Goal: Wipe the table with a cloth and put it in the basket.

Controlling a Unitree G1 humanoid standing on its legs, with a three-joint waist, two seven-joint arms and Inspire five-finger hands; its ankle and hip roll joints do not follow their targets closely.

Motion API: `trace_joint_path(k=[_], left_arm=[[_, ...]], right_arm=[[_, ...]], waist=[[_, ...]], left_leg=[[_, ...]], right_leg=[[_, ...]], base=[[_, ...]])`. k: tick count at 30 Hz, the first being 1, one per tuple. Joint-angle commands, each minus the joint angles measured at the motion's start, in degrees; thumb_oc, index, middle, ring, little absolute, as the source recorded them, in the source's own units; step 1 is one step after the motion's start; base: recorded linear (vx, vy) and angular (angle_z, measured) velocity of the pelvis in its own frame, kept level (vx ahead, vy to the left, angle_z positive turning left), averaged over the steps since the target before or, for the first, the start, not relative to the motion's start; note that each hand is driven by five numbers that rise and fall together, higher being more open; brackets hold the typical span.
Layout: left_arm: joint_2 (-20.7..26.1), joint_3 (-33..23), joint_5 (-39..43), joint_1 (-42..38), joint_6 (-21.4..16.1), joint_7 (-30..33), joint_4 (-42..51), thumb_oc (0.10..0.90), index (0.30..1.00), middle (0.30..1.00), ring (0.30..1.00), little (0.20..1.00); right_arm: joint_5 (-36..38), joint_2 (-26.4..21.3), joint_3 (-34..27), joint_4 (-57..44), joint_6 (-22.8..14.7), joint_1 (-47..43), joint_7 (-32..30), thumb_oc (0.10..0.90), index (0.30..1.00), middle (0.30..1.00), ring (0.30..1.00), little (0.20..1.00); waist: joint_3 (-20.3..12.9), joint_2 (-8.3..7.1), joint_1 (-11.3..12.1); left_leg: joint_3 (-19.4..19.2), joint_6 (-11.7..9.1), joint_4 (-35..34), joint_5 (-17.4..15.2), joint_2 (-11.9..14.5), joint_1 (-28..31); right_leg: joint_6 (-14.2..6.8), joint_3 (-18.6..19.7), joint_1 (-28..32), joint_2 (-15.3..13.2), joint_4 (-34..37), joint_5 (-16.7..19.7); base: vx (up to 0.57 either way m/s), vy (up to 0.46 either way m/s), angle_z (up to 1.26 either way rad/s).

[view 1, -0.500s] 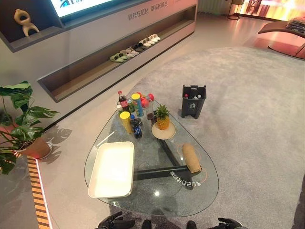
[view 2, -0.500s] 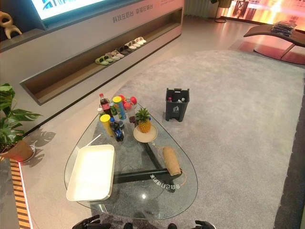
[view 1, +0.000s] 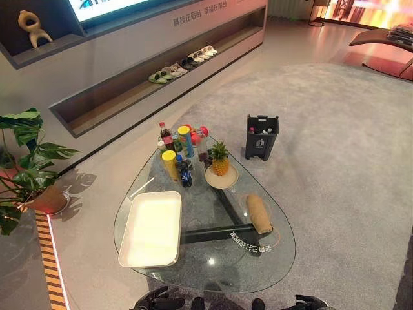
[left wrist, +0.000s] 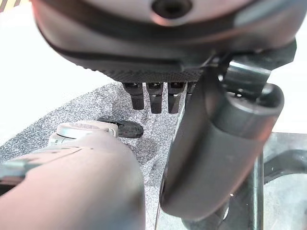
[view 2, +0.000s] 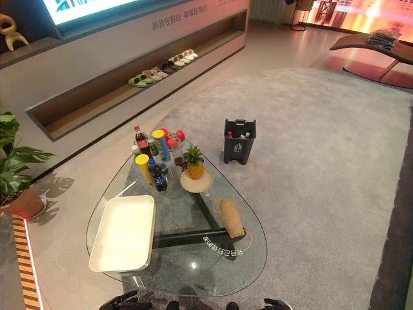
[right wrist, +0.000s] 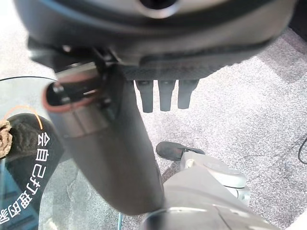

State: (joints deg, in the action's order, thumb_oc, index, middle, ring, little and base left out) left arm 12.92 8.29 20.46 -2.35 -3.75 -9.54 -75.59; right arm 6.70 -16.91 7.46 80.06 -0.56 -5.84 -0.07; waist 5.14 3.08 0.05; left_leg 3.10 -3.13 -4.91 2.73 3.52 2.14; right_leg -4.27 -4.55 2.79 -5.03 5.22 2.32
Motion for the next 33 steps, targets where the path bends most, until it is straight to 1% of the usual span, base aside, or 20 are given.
trace_joint_path(k=[1, 23, 28, 29, 32, 33], left_arm=[[1.2, -0.1, -0.4, -5.0, -1.5, -0.1, -3.1, 0.8, 0.9, 0.9, 0.9, 0.9], [1.1, -0.4, -0.6, -4.6, -1.7, 0.4, -3.0, 0.8, 0.9, 0.9, 0.9, 0.9], [1.4, 0.1, 1.5, -5.4, -1.6, 0.8, -1.5, 0.8, 0.9, 0.9, 0.9, 0.9], [1.5, 0.7, 2.9, -6.7, -2.2, 0.9, -1.1, 0.8, 0.9, 0.9, 0.9, 0.9], [1.5, 0.9, 4.5, -8.0, -2.8, 1.2, -0.9, 0.8, 0.9, 0.9, 0.9, 0.9], [1.6, 1.0, 5.4, -8.8, -3.5, 1.4, -0.5, 0.8, 0.9, 0.9, 0.9, 0.9]], right_arm=[[0.2, -0.3, 0.0, 2.6, -0.9, -2.0, 0.3, 0.8, 0.9, 0.9, 0.9, 0.9], [0.3, -0.7, -0.1, 2.6, -0.9, -1.6, 0.4, 0.8, 0.9, 0.9, 0.9, 0.9], [0.9, -2.0, 0.5, 1.7, 0.4, -3.1, 0.6, 0.8, 0.9, 0.9, 0.9, 0.9], [1.6, -2.2, 0.9, 1.8, 0.4, -4.5, 0.1, 0.8, 0.9, 0.9, 0.9, 0.9], [1.9, -2.1, 0.9, 2.0, 0.3, -5.4, -0.6, 0.8, 0.9, 0.9, 0.9, 0.9], [2.1, -2.1, 0.9, 1.6, -0.1, -5.9, -1.2, 0.8, 0.9, 0.9, 0.9, 0.9]], waist=[[0.8, -1.5, 1.2], [1.3, -1.18, 0.9], [3.8, -0.78, 0.7], [5.6, -0.48, 0.6], [7.3, -0.16, 0.4], [8.7, 0.02, 0.2]], left_leg=[[1.2, -0.1, -0.1, -1.7, -1.5, -0.2], [1.3, -0.1, -0.1, -1.7, -1.7, -0.4], [0.7, -0.2, -0.1, -0.8, -1.9, -2.9], [0.3, 0.0, -0.1, -0.2, -1.9, -4.6], [0.3, 0.3, -0.1, 0.4, -2.3, -6.7], [0.3, 0.5, -0.1, 0.9, -2.5, -8.2]], right_leg=[[0.4, -1.1, -0.2, -0.2, -6.2, -5.3], [0.3, -0.9, -0.4, -0.2, -6.3, -5.3], [-0.1, -0.4, -3.0, -0.6, -5.7, -3.8], [-0.1, -0.3, -4.7, -0.7, -5.5, -3.0], [-0.1, 0.0, -6.7, -0.7, -4.9, -2.0], [-0.2, 0.3, -8.2, -0.7, -4.9, -1.5]], base=[[0.0, 0.0, 0.0], [0.0, 0.001, 0.0], [-0.08, 0.022, -0.02], [-0.16, 0.008, -0.05], [-0.11, 0.005, -0.03], [-0.12, 0.011, -0.02]])
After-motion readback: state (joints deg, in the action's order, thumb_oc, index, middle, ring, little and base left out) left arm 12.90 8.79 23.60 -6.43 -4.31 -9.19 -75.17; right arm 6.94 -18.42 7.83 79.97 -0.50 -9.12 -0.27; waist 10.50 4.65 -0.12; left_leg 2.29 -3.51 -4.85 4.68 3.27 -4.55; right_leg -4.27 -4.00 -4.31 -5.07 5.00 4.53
